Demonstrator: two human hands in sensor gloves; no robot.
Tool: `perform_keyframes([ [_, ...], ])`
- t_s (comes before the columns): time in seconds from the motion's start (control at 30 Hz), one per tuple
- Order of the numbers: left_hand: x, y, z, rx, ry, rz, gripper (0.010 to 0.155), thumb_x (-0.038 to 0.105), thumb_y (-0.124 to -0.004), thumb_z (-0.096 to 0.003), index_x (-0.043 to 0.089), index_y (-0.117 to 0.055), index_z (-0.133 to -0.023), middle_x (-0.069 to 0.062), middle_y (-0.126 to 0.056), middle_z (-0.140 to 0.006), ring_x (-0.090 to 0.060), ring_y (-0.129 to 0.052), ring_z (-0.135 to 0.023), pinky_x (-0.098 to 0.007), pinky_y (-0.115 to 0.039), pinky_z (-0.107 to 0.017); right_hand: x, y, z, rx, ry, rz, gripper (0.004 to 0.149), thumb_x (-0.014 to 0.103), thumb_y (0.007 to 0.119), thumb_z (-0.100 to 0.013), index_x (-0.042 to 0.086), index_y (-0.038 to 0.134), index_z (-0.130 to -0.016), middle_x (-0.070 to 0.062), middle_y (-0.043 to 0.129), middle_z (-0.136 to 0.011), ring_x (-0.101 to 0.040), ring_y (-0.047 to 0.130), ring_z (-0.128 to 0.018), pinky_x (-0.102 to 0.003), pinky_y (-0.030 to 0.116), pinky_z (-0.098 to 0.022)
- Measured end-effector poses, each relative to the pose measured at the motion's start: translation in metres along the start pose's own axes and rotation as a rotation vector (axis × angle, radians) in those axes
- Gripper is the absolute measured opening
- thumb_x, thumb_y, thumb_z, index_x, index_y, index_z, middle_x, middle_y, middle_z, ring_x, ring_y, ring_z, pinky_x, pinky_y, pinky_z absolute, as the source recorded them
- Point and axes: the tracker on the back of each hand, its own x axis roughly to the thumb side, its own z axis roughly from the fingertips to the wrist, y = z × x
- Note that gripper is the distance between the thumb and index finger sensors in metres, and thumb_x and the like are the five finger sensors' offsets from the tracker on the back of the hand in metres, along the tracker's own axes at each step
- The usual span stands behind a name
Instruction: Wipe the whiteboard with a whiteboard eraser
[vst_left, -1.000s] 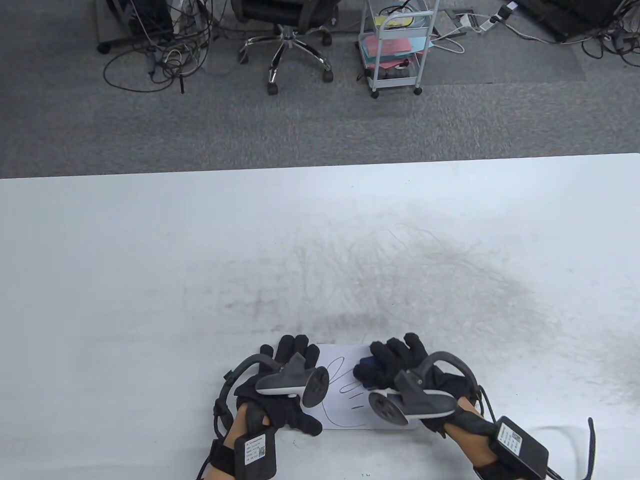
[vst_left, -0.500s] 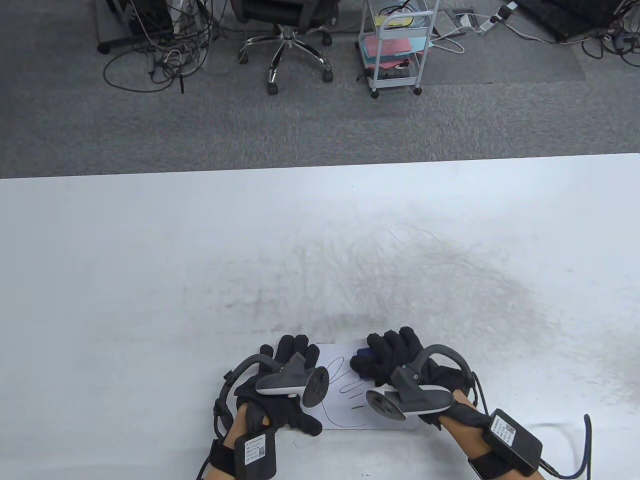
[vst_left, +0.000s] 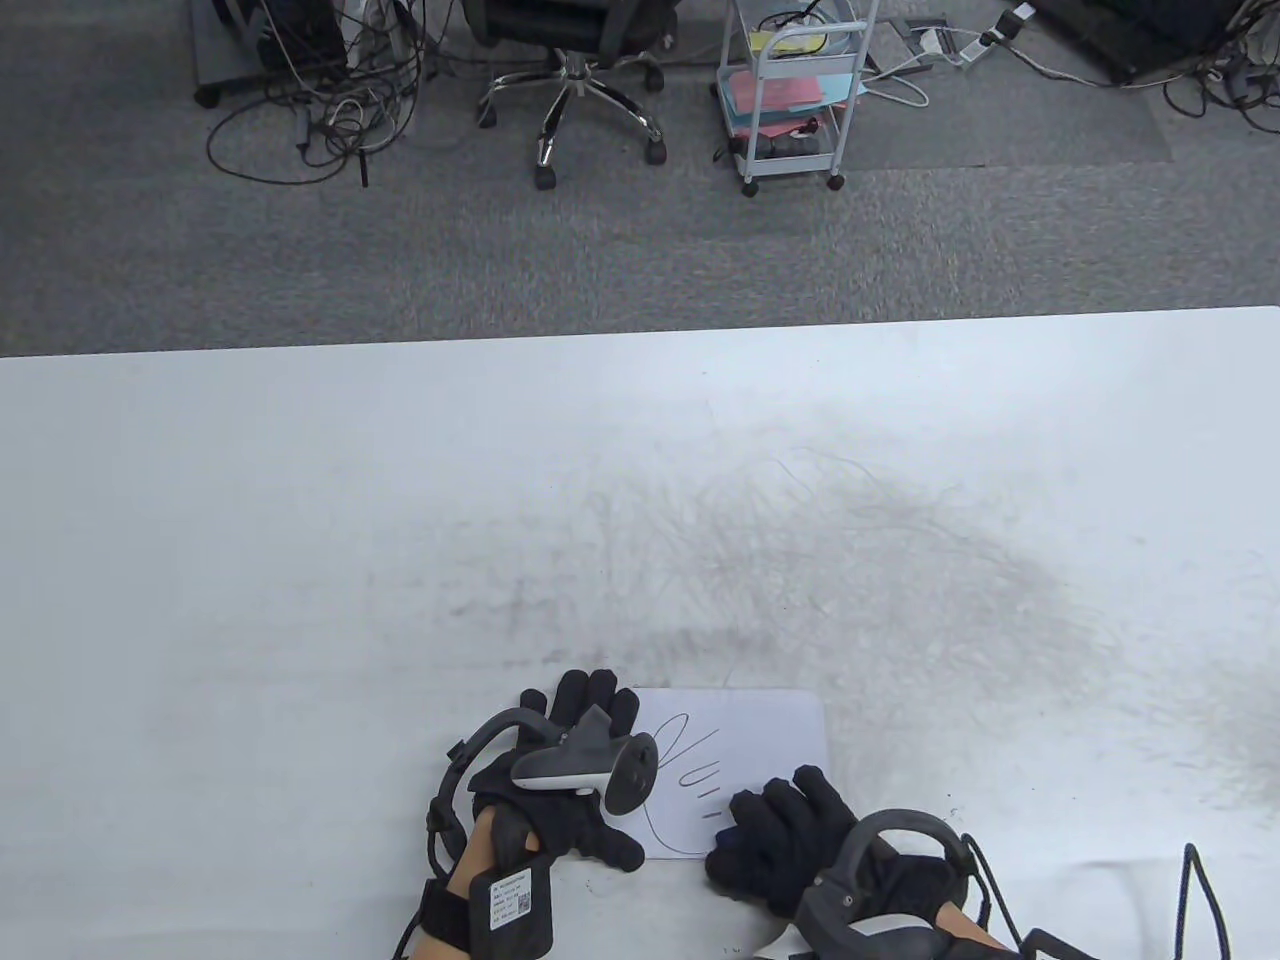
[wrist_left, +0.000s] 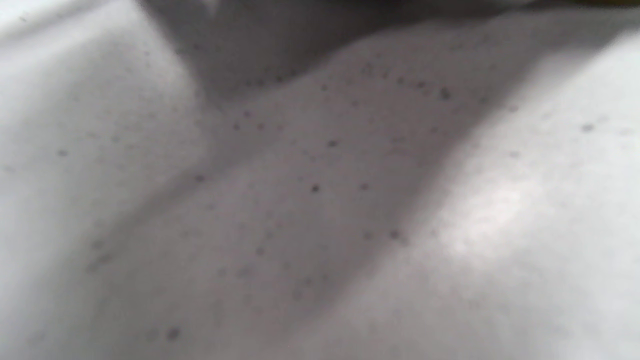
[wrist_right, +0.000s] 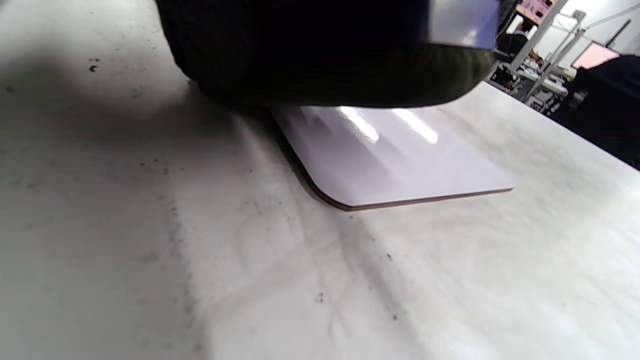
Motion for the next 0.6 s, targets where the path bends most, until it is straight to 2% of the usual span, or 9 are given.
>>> perform_keyframes([
  [0.17, 0.000, 0.000, 0.000, 0.000, -0.002, 0.001, 0.132, 0.082, -0.057, -0.0237, 0.004, 0.011, -0.106, -0.030, 0.013, -0.109, -0.056, 0.001, -0.101, -0.072, -0.025, -0.073, -0.021, 0.002, -0.019, 0.043, 0.058, -0.113, 0.055, 0.043, 0.065, -0.061, 0.041, 0.044, -0.112, -0.015, 0.051, -0.127, -0.043, 0.063, -0.111, -0.070, 0.049, -0.080],
  [0.47, 0.000, 0.000, 0.000, 0.001, -0.005, 0.002, 0.132, 0.082, -0.057, -0.0240, 0.004, 0.011, -0.106, -0.030, 0.013, -0.109, -0.056, 0.001, -0.101, -0.072, -0.025, -0.073, -0.095, 0.011, -0.089, 0.074, 0.276, -0.217, 0.055, 0.042, 0.064, -0.062, 0.040, 0.042, -0.112, -0.015, 0.050, -0.127, -0.044, 0.062, -0.112, -0.070, 0.049, -0.081],
  [0.6, 0.000, 0.000, 0.000, 0.001, -0.006, 0.003, 0.132, 0.082, -0.057, -0.0241, 0.004, 0.011, -0.106, -0.030, 0.013, -0.109, -0.056, 0.001, -0.101, -0.072, -0.025, -0.073, -0.104, 0.011, -0.097, 0.094, 0.277, -0.261, 0.054, 0.042, 0.065, -0.062, 0.039, 0.043, -0.112, -0.015, 0.052, -0.127, -0.044, 0.064, -0.111, -0.070, 0.050, -0.080],
])
